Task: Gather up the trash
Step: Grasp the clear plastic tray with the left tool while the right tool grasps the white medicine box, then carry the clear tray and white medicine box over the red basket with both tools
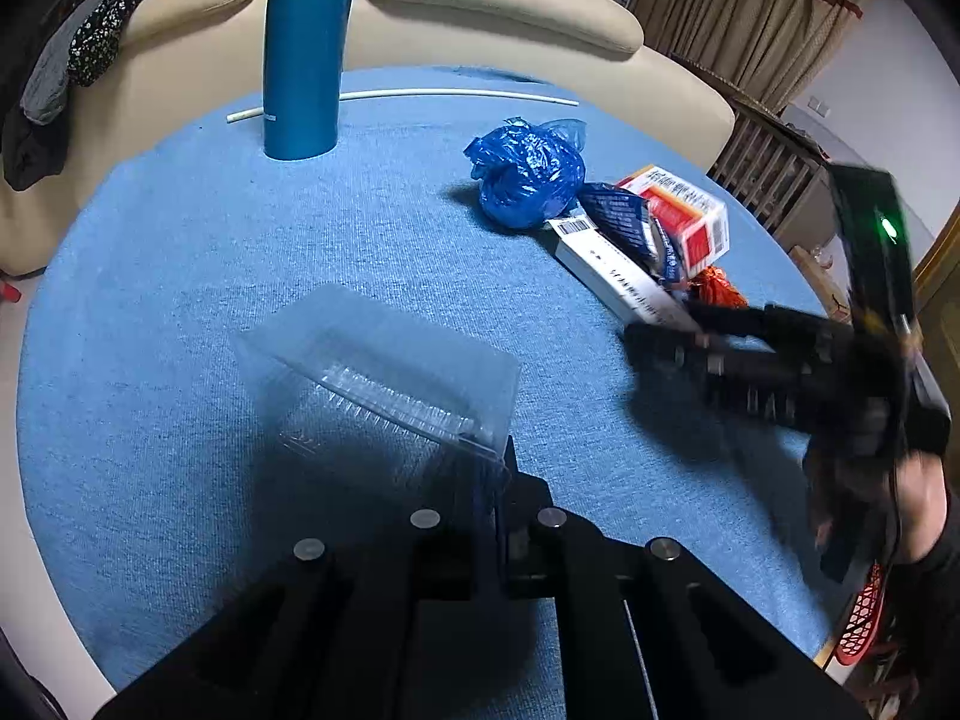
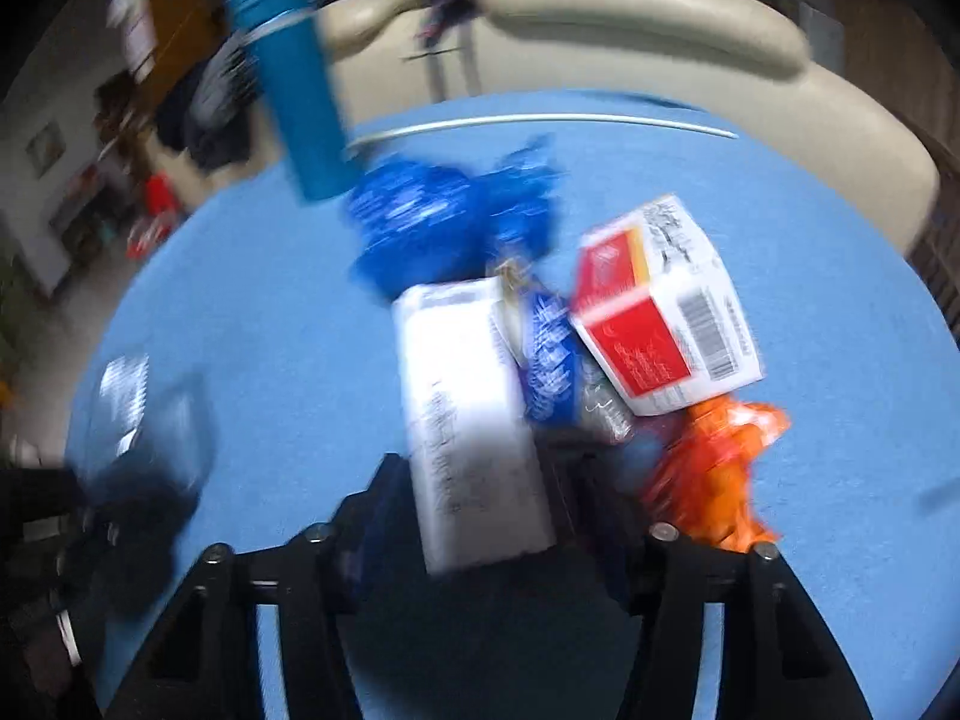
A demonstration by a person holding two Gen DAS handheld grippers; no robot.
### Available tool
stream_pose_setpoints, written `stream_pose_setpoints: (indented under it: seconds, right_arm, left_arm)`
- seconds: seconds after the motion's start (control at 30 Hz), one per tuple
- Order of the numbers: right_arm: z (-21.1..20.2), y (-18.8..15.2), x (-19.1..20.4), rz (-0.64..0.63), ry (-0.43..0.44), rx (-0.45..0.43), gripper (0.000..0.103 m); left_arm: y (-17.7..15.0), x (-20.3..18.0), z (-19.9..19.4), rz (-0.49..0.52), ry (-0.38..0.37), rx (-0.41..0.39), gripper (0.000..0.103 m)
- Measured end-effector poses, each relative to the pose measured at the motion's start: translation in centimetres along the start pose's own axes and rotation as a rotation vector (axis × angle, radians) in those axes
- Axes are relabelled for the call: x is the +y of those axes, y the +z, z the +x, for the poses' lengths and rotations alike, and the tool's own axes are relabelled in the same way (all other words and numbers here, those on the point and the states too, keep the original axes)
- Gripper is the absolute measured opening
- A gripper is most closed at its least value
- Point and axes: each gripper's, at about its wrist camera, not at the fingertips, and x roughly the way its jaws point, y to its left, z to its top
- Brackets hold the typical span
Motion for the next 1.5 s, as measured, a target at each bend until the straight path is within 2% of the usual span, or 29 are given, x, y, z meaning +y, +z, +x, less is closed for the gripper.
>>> stream_pose_setpoints:
  seconds: [0.03,0.1,0.43,0.7,1.07,1.5]
  right_arm:
    - [-0.3,-0.2,0.4,0.001,0.016,0.001,0.049]
    - [-0.8,-0.8,0.8,0.023,0.038,0.003,0.049]
    - [-2.8,-2.9,1.9,0.054,0.032,-0.008,0.049]
    - [-6.1,-5.2,1.7,0.137,0.039,-0.069,0.049]
    - [-13.0,-8.9,-0.3,0.251,0.016,-0.191,0.049]
    - [-19.4,-13.5,-3.6,0.377,-0.025,-0.311,0.049]
  left_arm:
    - [0.0,0.0,-0.1,0.001,-0.002,-0.003,0.004]
    - [0.0,0.0,-0.3,-0.001,-0.010,-0.006,0.004]
    - [-0.8,-0.1,-2.1,-0.007,-0.018,-0.033,0.004]
    - [-1.4,-1.0,-3.5,0.012,-0.021,-0.056,0.003]
    - [-2.0,-4.1,-6.4,0.066,-0.083,-0.101,0.003]
    - [-2.5,-10.2,-8.7,0.211,-0.115,-0.135,0.002]
